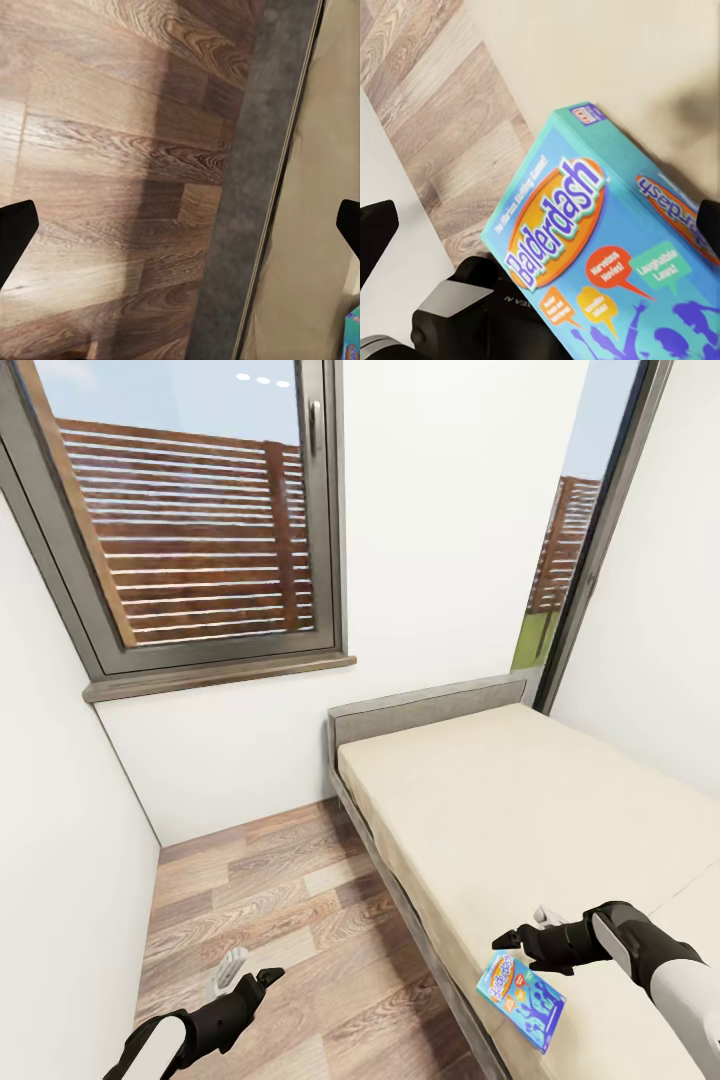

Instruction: Put all the toys in the child's room - the three board games (two on the bed and one on the table), the two jigsaw puzzles on the table, and the tennis ball on the table - inside the toy box on the table in the child's room.

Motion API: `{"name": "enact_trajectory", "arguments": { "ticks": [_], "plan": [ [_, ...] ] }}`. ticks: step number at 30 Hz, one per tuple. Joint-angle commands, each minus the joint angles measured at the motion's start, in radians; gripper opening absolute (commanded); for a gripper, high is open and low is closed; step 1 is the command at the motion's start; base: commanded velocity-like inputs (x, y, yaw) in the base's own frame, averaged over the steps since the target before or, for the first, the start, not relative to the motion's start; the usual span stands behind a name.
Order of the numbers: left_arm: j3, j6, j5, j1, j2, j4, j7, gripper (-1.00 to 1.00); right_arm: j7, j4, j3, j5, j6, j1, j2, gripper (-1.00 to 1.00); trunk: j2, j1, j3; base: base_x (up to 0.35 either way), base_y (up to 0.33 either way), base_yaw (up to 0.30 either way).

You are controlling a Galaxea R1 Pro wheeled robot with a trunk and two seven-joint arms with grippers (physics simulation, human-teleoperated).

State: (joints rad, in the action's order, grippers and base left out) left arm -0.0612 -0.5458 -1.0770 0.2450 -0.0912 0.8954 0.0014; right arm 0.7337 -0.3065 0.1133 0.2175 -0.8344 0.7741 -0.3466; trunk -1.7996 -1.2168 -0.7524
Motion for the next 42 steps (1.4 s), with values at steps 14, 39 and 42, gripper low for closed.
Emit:
{"name": "enact_trajectory", "arguments": {
  "ticks": [14, 39, 42],
  "plan": [
    [-0.003, -0.002, -0.003, 0.000, 0.000, 0.000, 0.000, 1.00, -0.006, -0.006, 0.003, 0.010, 0.005, 0.001, -0.005, 1.00, 0.000, 0.000, -0.001, 0.000, 0.000, 0.002],
    [-0.005, 0.009, -0.012, -0.005, 0.001, 0.019, -0.015, 1.00, -0.002, -0.068, -0.030, 0.012, 0.090, 0.046, -0.013, 1.00, 0.000, 0.000, -0.001, 0.000, 0.000, 0.000],
    [-0.005, 0.009, -0.012, -0.005, 0.001, 0.019, -0.015, 1.00, -0.002, -0.068, -0.030, 0.012, 0.090, 0.046, -0.013, 1.00, 0.000, 0.000, -0.001, 0.000, 0.000, 0.000]
  ]
}}
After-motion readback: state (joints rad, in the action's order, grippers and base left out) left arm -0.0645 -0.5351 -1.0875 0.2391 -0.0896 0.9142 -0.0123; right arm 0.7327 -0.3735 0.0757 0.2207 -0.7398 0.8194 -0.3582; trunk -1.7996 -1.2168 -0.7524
